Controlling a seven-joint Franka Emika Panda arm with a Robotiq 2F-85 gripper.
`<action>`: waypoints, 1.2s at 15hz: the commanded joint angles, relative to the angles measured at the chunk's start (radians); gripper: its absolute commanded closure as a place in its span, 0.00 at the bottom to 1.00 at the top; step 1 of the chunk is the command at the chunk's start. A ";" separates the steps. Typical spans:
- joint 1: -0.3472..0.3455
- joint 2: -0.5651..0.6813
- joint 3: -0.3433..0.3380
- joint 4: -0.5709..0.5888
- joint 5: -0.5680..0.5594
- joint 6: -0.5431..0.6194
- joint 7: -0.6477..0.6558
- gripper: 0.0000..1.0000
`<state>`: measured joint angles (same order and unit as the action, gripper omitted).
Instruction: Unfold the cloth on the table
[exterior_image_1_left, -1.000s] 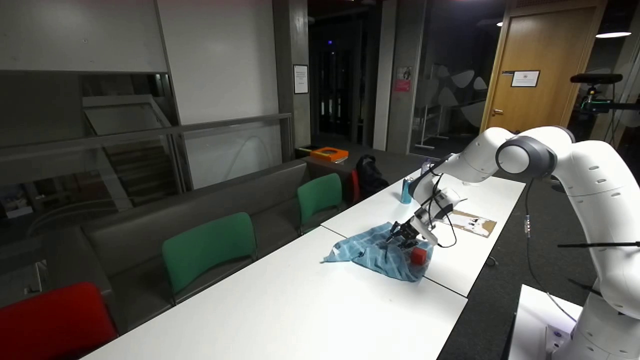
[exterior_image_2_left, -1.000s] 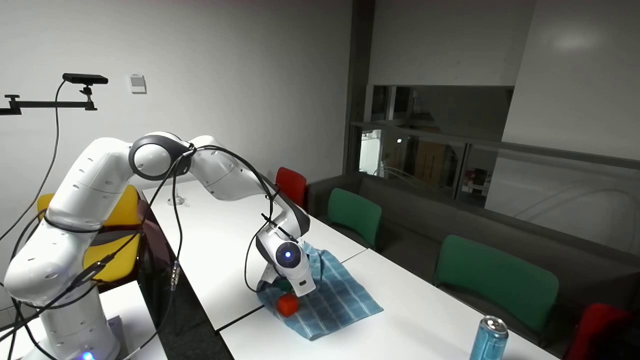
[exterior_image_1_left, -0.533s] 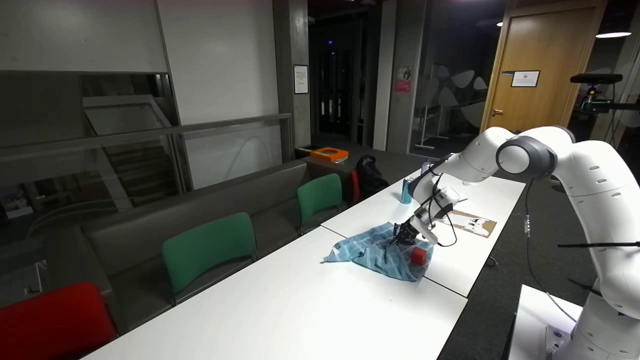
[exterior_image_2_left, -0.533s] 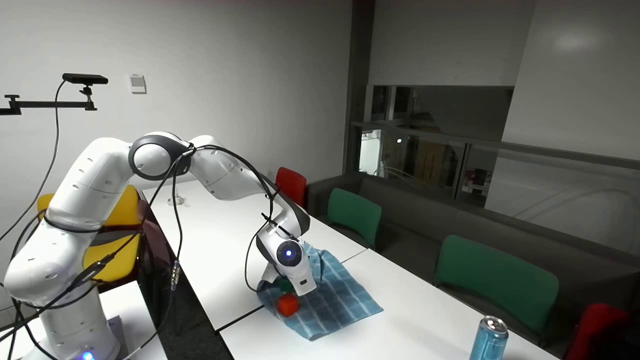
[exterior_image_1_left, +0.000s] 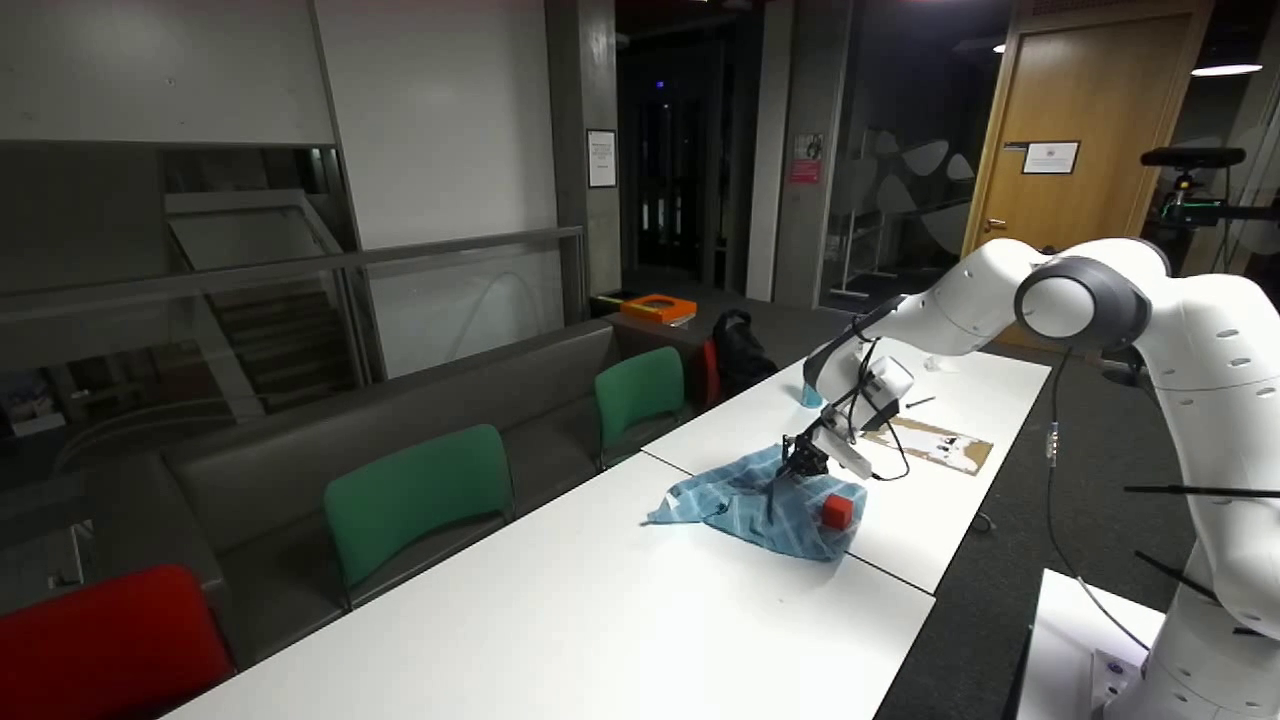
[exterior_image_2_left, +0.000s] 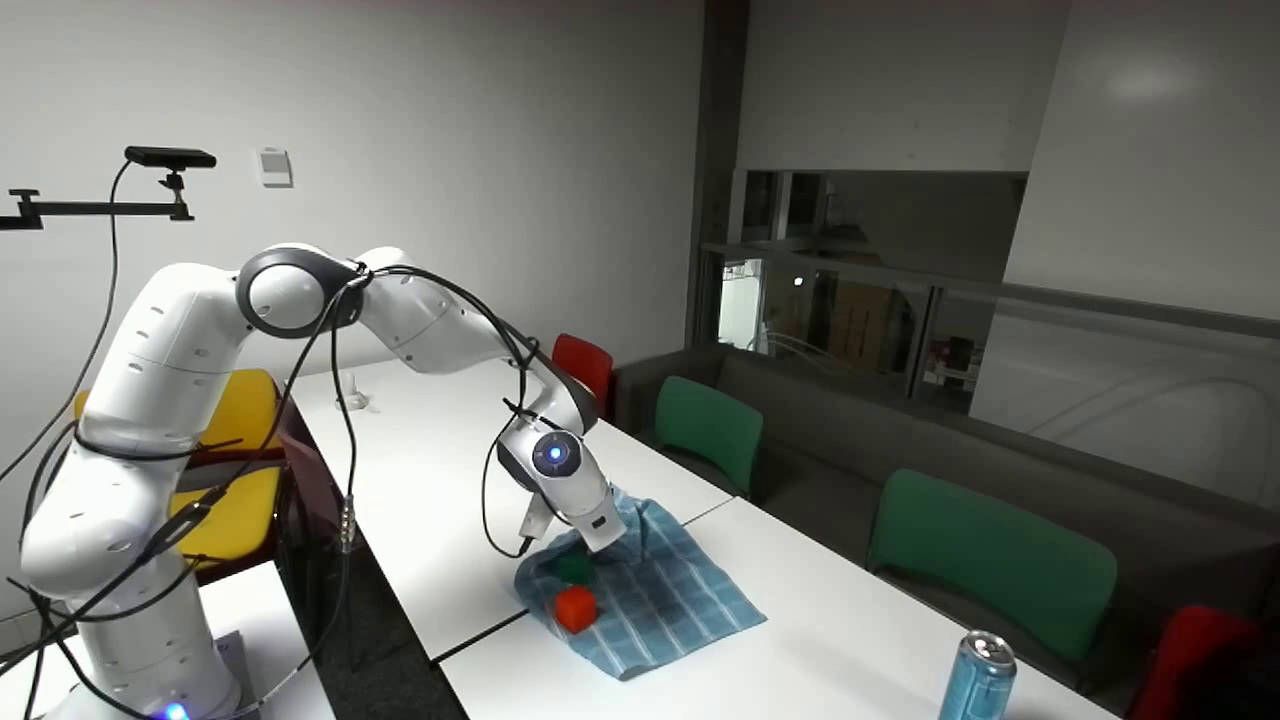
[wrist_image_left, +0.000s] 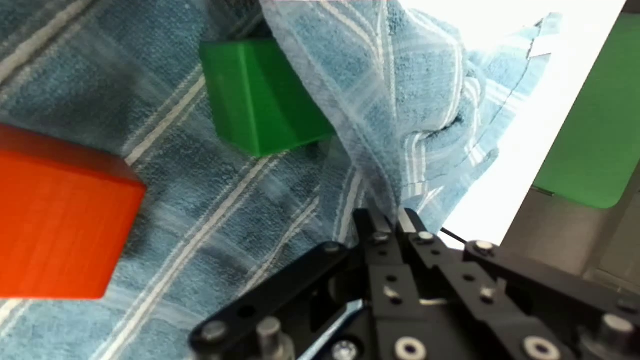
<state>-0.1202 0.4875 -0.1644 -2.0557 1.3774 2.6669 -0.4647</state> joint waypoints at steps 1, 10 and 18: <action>0.099 -0.128 -0.011 -0.114 -0.099 0.137 0.023 0.99; 0.393 -0.266 -0.113 -0.343 -0.572 0.426 0.214 0.99; 0.809 -0.252 -0.487 -0.378 -1.075 0.378 0.413 0.99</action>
<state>0.5426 0.2668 -0.5113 -2.4116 0.4395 3.0755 -0.1004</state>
